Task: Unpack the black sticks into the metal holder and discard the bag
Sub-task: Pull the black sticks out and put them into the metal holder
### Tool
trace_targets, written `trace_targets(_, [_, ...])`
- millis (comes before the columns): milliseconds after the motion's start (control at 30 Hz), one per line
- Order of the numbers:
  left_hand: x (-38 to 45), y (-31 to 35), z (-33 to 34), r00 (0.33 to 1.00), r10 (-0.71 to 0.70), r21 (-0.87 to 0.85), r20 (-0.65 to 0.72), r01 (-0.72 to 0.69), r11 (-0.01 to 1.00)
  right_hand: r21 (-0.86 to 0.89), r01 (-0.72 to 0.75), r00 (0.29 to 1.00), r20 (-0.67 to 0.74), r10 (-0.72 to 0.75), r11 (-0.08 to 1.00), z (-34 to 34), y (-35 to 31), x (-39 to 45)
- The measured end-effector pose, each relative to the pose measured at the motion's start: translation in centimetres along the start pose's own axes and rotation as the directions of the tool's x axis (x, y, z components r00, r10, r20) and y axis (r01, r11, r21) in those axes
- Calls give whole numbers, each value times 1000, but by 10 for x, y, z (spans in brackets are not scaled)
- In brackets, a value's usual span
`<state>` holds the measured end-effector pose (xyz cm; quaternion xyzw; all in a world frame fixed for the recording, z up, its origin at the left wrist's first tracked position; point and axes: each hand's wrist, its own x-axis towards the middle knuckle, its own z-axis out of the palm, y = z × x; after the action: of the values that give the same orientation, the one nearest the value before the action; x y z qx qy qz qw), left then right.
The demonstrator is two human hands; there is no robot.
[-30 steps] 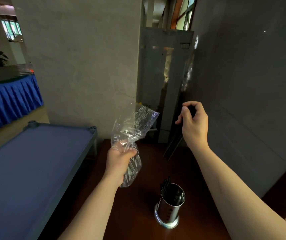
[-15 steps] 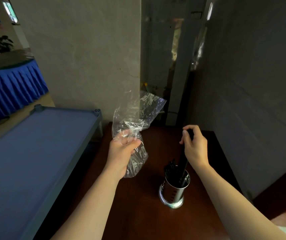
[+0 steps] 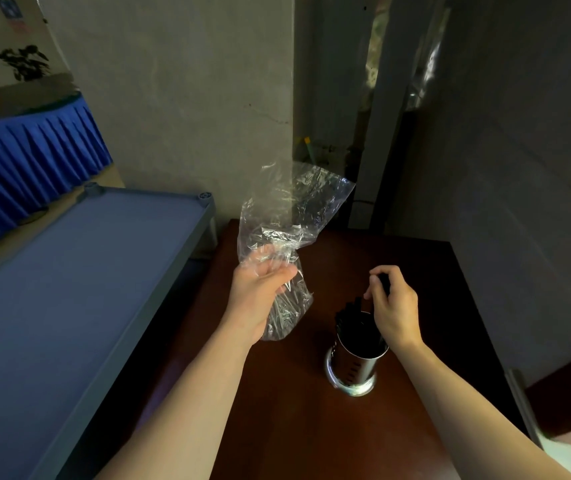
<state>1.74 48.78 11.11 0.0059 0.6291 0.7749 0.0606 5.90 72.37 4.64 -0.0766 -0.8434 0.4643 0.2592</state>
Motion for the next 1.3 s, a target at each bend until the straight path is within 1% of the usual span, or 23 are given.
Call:
trace_targets(200, [2, -8, 6, 1000, -14, 4, -2, 14, 1000, -10, -32, 999, 23, 32, 999, 4, 16, -5])
trace_targets(500, [2, -20, 19, 999, -44, -4, 18, 44, 999, -1, -38, 998, 44, 38, 999, 2, 33, -18])
trace_targets(633, [0, -22, 24, 998, -55, -24, 21, 56, 998, -27, -29, 999, 41, 31, 999, -1, 40, -26])
trace_targets(800, [-4, -22, 28, 998, -55, -54, 36, 57, 997, 32, -50, 999, 22, 49, 998, 0, 38, -29])
trace_targets(967, [-5, -20, 27, 998, -48, -63, 51, 51, 997, 45, -66, 997, 36, 64, 997, 8, 35, -33])
trace_targets(1133, [-7, -19, 23, 998, -43, -67, 47, 46, 997, 80, -147, 989, 38, 145, 986, 11, 39, -39])
trace_targets(1300, [-9, -20, 18, 998, -52, -77, 40, 55, 996, 96, -155, 988, 22, 153, 983, 15, 37, -40])
